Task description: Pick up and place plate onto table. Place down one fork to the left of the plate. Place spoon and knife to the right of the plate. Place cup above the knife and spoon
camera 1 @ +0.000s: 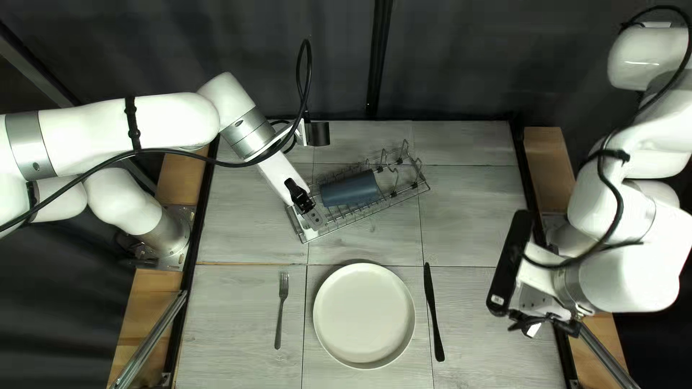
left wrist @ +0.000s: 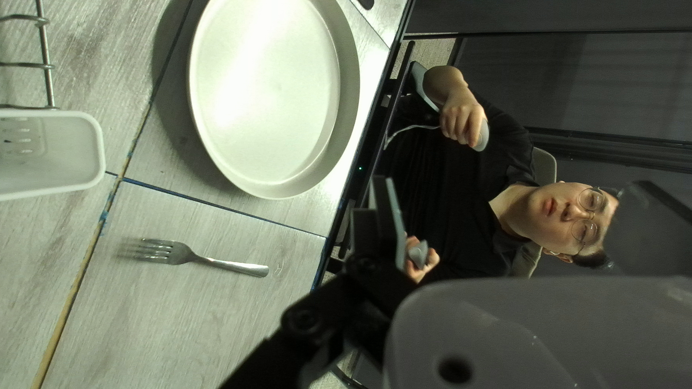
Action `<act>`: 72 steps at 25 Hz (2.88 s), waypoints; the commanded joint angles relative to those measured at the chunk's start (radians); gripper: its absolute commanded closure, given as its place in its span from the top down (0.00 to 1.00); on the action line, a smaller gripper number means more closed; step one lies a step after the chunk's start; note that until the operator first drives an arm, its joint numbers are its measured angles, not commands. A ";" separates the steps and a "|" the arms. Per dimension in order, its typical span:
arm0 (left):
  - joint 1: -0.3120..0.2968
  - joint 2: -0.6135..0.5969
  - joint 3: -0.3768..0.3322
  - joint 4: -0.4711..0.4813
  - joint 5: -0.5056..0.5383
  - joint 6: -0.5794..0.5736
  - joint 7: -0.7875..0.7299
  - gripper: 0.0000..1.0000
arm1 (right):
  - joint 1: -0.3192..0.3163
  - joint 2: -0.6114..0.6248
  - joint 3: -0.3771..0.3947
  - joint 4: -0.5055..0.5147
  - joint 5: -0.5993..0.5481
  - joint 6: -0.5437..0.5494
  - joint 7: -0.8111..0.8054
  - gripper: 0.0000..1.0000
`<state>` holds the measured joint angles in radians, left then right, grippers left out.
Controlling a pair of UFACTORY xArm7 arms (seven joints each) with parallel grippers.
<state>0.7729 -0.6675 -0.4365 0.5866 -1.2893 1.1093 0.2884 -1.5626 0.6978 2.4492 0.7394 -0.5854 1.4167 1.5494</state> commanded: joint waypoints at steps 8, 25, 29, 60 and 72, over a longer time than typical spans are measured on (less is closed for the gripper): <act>0.069 -0.123 0.171 0.030 0.288 0.178 0.055 1.00 | 0.000 0.000 0.000 0.000 0.000 0.000 0.000 1.00; 0.202 -0.373 0.071 -0.077 0.579 0.120 -0.075 1.00 | 0.000 0.000 0.000 0.000 0.000 0.000 0.000 1.00; 0.212 -0.409 0.022 -0.122 0.566 0.069 -0.120 1.00 | 0.000 0.000 0.000 0.000 0.000 0.000 0.000 1.00; 0.467 -0.306 -0.394 -0.220 0.554 -0.139 -0.504 0.00 | 0.000 0.000 0.000 0.000 0.000 0.000 0.000 1.00; 0.468 -0.415 -0.278 -0.106 0.673 0.059 -0.555 0.00 | 0.000 0.000 0.000 0.000 0.000 0.000 0.000 1.00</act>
<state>1.2368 -1.0575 -0.7563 0.4406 -0.6531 1.1098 -0.2584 -1.5624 0.6976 2.4491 0.7393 -0.5855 1.4165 1.5490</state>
